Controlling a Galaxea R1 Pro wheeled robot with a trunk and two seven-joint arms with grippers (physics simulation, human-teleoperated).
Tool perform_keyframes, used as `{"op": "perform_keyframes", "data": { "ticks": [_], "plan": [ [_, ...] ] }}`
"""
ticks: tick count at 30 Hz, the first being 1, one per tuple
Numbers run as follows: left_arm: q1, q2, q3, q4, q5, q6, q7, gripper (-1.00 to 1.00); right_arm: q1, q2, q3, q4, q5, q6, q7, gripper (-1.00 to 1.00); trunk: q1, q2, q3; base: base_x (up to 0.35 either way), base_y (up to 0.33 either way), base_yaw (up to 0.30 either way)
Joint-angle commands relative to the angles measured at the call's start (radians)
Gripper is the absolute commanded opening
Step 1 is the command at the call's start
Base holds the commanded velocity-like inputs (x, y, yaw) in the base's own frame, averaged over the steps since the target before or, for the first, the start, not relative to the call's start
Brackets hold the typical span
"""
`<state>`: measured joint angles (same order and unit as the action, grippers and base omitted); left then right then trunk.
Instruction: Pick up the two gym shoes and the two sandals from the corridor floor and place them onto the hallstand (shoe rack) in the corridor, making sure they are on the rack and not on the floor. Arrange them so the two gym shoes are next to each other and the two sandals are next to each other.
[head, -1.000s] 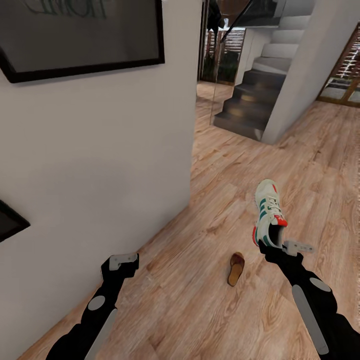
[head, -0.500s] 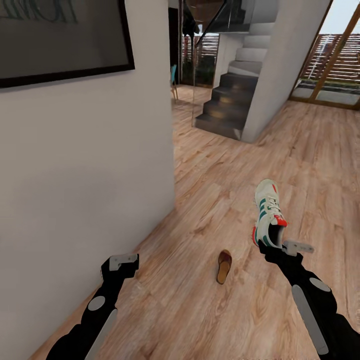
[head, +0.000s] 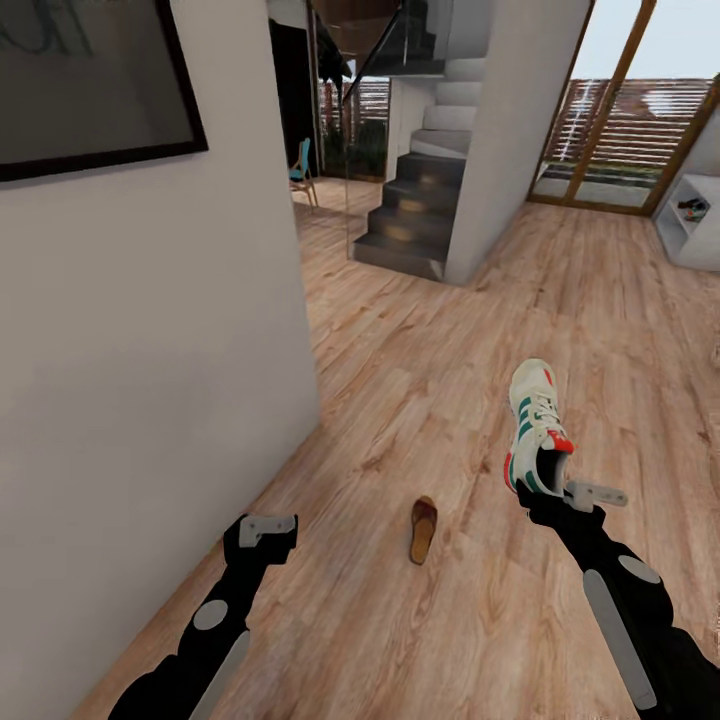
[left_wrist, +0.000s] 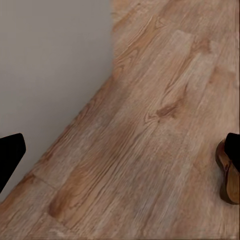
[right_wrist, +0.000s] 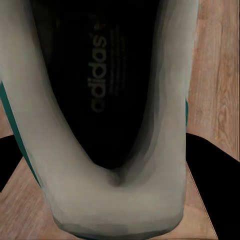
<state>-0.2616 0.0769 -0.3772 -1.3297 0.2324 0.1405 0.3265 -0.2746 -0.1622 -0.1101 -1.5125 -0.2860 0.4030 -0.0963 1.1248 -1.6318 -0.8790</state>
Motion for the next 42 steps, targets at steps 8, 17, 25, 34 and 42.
{"op": "perform_keyframes", "data": {
  "ticks": [8, 17, 25, 34, 42],
  "plan": [
    [-0.001, 0.001, -0.013, -0.002, 0.007, 0.004, 0.01, 1.0, 0.0, 0.0, 0.001, -0.002, -0.01, 0.005, -0.008, -1.0, 0.0, 0.0, 0.009, 0.0, 0.0, -0.237],
    [-0.002, 0.001, -0.014, -0.002, 0.007, 0.004, 0.011, 1.0, -0.001, 0.0, 0.001, -0.002, -0.01, 0.004, -0.008, -1.0, 0.0, 0.0, 0.019, 0.0, 0.0, -0.237],
    [-0.002, 0.001, -0.014, -0.002, 0.007, 0.004, 0.011, 1.0, -0.001, 0.0, 0.001, -0.002, -0.01, 0.005, -0.008, -1.0, 0.0, 0.0, 0.028, 0.0, 0.0, -0.237],
    [-0.002, 0.001, -0.014, -0.002, 0.007, 0.004, 0.011, 1.0, -0.001, 0.0, 0.001, -0.002, -0.01, 0.004, -0.008, -1.0, 0.0, 0.0, 0.039, 0.061, 0.0, -0.237],
    [-0.002, 0.001, -0.013, -0.003, 0.007, 0.004, 0.014, 1.0, -0.001, 0.0, 0.0, -0.002, -0.01, 0.004, -0.008, -1.0, 0.0, 0.0, 0.048, 0.14, 0.0, -0.237]
  ]
}}
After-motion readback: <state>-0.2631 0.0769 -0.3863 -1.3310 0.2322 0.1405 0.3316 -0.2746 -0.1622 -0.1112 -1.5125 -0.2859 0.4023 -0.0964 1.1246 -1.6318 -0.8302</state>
